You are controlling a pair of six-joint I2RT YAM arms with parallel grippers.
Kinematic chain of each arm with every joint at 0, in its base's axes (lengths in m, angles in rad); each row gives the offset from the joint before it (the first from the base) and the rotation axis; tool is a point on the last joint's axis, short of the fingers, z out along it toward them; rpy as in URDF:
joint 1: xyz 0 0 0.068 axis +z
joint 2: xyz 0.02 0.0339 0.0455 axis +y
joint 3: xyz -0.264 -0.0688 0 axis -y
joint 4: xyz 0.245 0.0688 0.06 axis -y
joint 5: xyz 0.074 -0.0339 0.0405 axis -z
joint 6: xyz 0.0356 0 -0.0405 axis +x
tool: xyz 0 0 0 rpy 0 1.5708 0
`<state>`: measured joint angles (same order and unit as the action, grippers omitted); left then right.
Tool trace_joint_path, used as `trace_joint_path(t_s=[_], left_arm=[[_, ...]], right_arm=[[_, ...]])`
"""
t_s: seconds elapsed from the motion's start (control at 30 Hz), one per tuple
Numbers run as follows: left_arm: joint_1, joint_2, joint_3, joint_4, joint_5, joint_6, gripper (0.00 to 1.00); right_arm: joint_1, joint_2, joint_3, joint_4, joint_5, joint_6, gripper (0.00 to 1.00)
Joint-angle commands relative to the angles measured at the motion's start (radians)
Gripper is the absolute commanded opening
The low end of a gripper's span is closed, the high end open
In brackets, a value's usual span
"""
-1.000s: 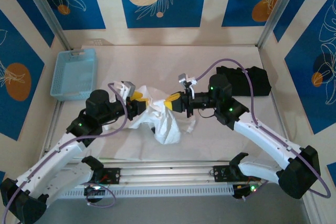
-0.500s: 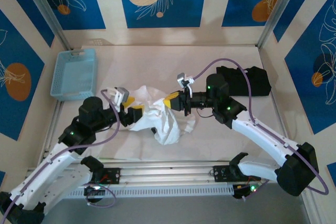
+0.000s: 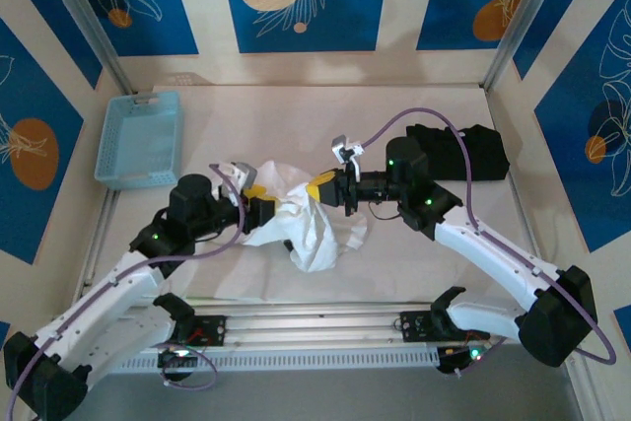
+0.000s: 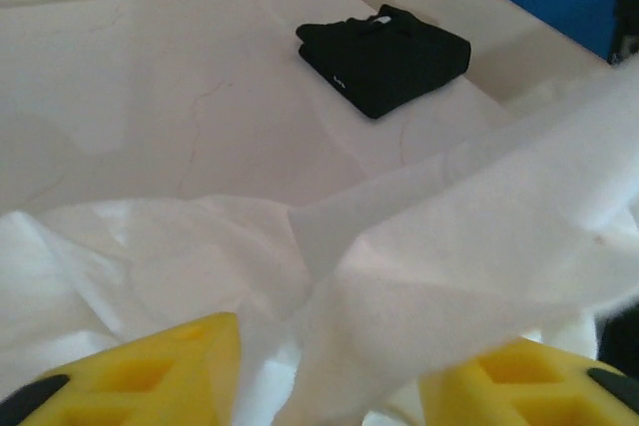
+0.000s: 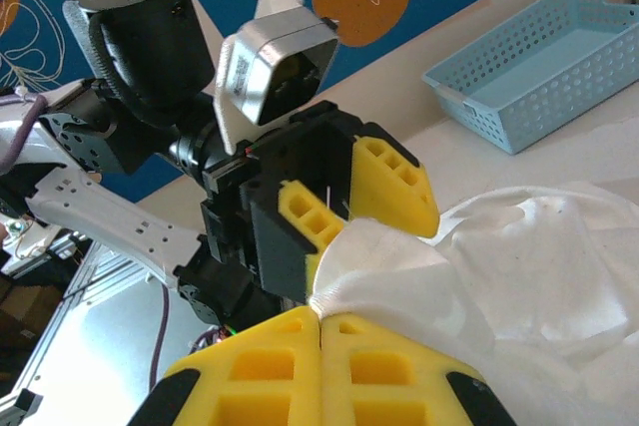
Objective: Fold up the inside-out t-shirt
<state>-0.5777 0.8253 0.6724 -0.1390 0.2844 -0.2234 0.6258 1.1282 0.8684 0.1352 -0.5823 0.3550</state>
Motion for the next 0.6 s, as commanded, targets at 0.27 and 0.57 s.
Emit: trace_joint_path(t_s=[0.27,0.57], left_arm=[[0.016,-0.072,0.036,0.105,-0.039,-0.033,0.0],[0.034,-0.134,0.002,0.163,0.111,-0.025,0.0]], right_arm=[[-0.133,-0.048,0.1,-0.227,-0.062,-0.091,0.0],[-0.134,0.028,0.131,-0.286,0.039,0.026,0.02]])
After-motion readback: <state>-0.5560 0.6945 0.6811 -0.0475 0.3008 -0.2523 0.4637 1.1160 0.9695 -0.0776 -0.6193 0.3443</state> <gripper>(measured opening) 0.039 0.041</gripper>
